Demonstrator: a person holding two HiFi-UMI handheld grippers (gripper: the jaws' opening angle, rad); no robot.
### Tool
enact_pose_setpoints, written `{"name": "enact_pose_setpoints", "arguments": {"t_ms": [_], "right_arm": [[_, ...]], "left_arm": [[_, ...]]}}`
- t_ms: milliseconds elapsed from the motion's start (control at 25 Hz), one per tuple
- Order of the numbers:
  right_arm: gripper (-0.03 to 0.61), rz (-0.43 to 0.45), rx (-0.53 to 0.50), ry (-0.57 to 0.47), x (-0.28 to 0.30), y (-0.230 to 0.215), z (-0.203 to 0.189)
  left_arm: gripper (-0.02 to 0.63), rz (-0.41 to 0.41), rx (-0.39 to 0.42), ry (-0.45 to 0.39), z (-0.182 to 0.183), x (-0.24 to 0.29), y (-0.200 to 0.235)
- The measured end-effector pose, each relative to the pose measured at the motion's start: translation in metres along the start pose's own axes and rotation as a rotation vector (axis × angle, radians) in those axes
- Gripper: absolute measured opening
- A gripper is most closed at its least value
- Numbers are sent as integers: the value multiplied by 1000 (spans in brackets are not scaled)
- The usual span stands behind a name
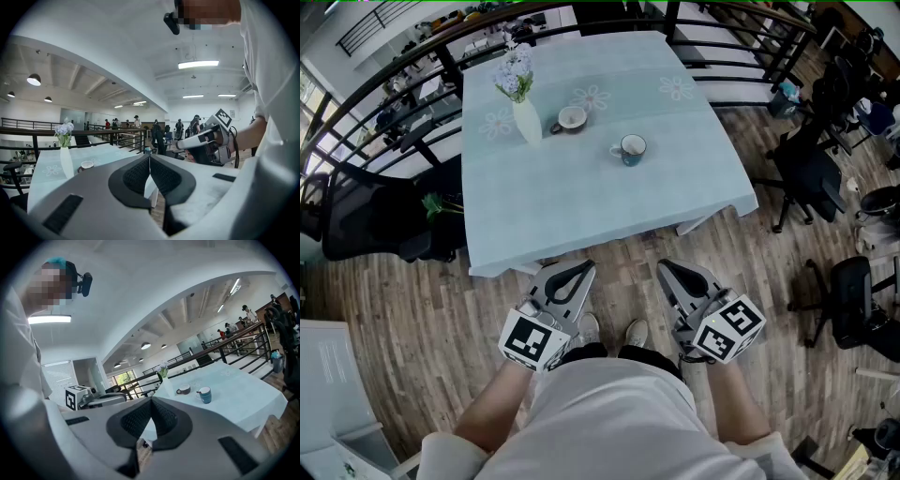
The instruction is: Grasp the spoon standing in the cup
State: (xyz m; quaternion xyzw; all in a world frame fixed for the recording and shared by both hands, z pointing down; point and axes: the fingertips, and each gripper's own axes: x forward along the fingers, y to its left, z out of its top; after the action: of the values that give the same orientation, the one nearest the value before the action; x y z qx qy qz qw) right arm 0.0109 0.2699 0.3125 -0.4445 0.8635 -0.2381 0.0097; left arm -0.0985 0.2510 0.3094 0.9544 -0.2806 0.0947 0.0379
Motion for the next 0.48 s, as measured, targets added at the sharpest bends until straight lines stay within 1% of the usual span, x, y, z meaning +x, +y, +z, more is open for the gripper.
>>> {"name": "enact_pose_setpoints", "arguments": {"t_ms": [120,200,400,480], "right_arm": [[21,-6,-21,0,-2,-1,2],[21,1,-14,-1,-3,-2,3],[23,26,-16,15,-11,-7,1],[23,30,-15,22,-16,-12,-1]], "left_arm": [[20,7,1,-8,2,1,-2],[20,11,2,-13,3,3,-5],[20,27,-6,17,-4,7,-17],[20,38,-3,10,-4,11,-22]]}}
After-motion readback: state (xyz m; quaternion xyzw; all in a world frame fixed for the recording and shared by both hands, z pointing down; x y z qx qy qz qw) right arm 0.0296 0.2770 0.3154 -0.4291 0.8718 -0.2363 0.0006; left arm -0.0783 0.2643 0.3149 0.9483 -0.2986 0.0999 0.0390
